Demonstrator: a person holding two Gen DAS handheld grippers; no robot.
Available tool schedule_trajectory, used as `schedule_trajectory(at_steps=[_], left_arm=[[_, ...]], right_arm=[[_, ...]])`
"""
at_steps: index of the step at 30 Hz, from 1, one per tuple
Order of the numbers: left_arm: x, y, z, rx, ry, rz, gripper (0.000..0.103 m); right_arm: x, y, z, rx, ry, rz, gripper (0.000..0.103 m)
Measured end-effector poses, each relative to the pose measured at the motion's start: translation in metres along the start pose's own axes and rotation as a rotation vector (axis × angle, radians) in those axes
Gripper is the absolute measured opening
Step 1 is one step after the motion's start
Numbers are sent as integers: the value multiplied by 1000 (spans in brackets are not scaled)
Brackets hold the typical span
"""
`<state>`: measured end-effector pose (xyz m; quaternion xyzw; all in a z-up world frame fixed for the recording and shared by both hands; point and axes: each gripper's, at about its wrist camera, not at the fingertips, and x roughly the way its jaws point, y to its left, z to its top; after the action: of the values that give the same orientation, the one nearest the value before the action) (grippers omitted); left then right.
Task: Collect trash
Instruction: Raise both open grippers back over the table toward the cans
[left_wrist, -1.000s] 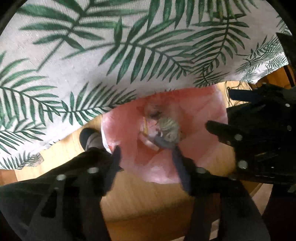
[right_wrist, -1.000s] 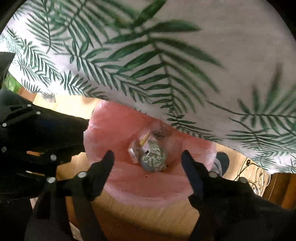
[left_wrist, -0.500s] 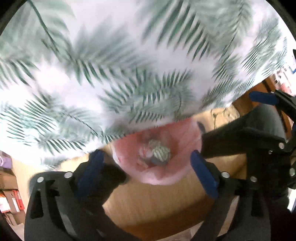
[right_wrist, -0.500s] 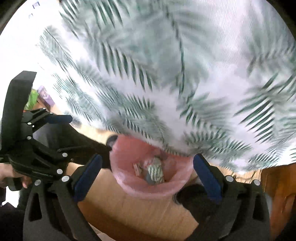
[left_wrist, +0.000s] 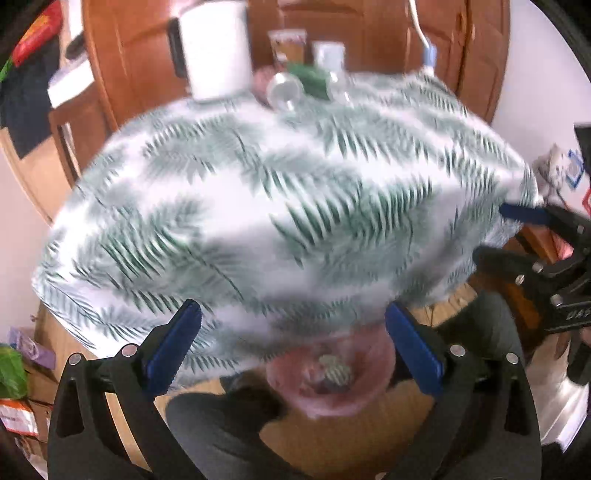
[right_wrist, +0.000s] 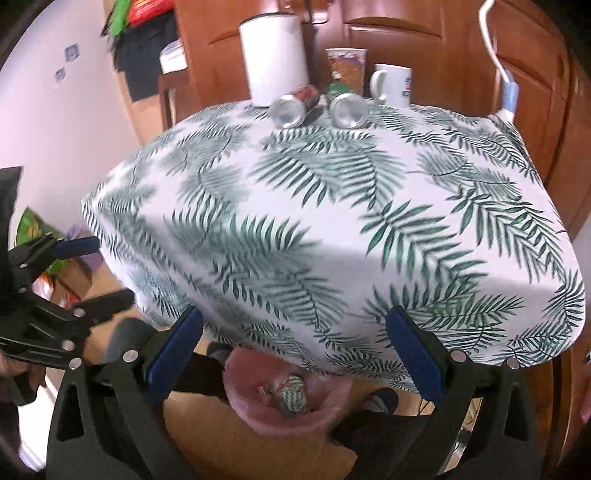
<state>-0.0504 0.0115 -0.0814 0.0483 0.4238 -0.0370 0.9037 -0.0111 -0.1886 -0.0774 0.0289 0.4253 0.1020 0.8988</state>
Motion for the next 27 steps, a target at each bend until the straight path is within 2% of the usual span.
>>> schedule_trajectory(at_steps=[2, 6, 14, 20, 27], left_arm=[[-12, 5, 15, -25, -31, 15, 97], [-21, 16, 44, -56, -74, 47, 97], [-14, 26, 83, -91, -105, 63, 97], [15, 36, 120, -118, -111, 70, 97], [86, 49, 183, -181, -73, 44, 97]], right_arm=[[-3, 2, 7, 9, -11, 14, 98], [-11, 8, 20, -28, -51, -10, 98], [-11, 7, 51, -33, -96, -26, 98], [4, -8, 87, -43, -112, -63, 98], [50, -48, 158, -43, -126, -138, 98]])
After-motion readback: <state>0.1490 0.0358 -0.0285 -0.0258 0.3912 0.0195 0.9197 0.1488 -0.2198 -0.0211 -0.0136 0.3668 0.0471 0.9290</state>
